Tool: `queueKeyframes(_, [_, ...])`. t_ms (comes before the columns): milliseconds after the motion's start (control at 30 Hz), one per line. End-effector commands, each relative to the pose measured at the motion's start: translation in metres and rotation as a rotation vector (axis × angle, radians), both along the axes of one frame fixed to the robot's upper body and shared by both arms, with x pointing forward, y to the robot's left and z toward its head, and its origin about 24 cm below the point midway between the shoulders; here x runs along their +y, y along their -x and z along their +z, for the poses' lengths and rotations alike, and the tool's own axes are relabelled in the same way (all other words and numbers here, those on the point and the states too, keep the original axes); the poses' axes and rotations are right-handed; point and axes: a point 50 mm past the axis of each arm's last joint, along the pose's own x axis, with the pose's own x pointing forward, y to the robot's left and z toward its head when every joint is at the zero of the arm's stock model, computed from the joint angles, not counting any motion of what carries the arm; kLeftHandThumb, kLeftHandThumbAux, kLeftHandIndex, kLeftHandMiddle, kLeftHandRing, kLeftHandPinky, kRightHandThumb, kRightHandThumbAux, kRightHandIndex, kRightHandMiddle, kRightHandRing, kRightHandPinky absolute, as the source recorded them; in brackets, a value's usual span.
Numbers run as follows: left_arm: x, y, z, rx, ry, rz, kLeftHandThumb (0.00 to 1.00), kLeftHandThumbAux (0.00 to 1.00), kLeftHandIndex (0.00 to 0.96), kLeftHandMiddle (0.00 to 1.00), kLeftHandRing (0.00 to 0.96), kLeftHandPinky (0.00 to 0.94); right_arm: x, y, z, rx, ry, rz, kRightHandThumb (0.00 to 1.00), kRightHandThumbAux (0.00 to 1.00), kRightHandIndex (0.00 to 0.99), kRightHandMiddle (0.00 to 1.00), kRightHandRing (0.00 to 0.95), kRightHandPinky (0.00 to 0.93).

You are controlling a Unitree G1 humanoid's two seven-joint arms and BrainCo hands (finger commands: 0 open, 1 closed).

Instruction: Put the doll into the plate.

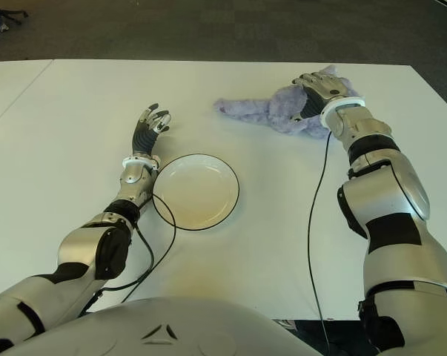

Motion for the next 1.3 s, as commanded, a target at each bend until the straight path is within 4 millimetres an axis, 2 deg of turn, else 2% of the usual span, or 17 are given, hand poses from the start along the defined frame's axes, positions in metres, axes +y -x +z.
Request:
queueKeyframes(33, [-0.016,0.073,-0.087,0.445,0.102,-0.016,0.000,0.557,0.152,0.268,0.278,0.279,0.008,0.008,-0.034,0.092,-0.002,-0.005,0.176,0.652,0.066,0.000,0.000,0.000])
queueKeyframes(333, [-0.018,0.074,-0.086,0.437,0.101,-0.020,0.000,0.539,0.150,0.266,0.276,0.276,0.019,0.014,-0.055,0.124,-0.062,-0.004,0.178,0.681,0.073,0.002,0.000,0.014])
queueKeyframes(500, [-0.019,0.075,-0.087,0.434,0.112,-0.014,0.000,0.524,0.151,0.266,0.278,0.282,0.015,0.023,-0.074,0.158,-0.157,-0.060,0.235,0.723,0.079,0.010,0.002,0.032])
queueKeyframes(833, [-0.018,0.077,-0.088,0.440,0.107,-0.011,0.000,0.514,0.147,0.263,0.273,0.256,0.004,0.045,-0.104,0.216,-0.324,-0.161,0.324,0.732,0.093,0.029,0.027,0.055])
queueKeyframes(1100, [-0.020,0.077,-0.087,0.432,0.120,-0.011,0.000,0.516,0.151,0.262,0.275,0.285,0.005,0.064,-0.131,0.276,-0.450,-0.219,0.402,0.745,0.123,0.056,0.046,0.074])
queueKeyframes(1200, [-0.020,0.076,-0.087,0.427,0.118,-0.011,0.000,0.516,0.151,0.262,0.276,0.289,0.005,0.067,-0.135,0.285,-0.471,-0.227,0.410,0.746,0.130,0.061,0.053,0.083])
queueKeyframes(1233, [-0.020,0.076,-0.087,0.428,0.116,-0.011,0.000,0.516,0.152,0.263,0.276,0.290,0.005,0.068,-0.137,0.295,-0.491,-0.232,0.411,0.746,0.132,0.066,0.059,0.096])
queueKeyframes(1267, [-0.020,0.076,-0.087,0.429,0.114,-0.010,0.000,0.518,0.157,0.269,0.283,0.298,0.006,0.069,-0.138,0.302,-0.506,-0.237,0.407,0.743,0.142,0.092,0.110,0.201])
queueKeyframes(1300, [-0.020,0.076,-0.087,0.429,0.113,-0.010,0.000,0.519,0.159,0.271,0.285,0.301,0.006,0.070,-0.139,0.306,-0.516,-0.239,0.405,0.742,0.145,0.099,0.123,0.228])
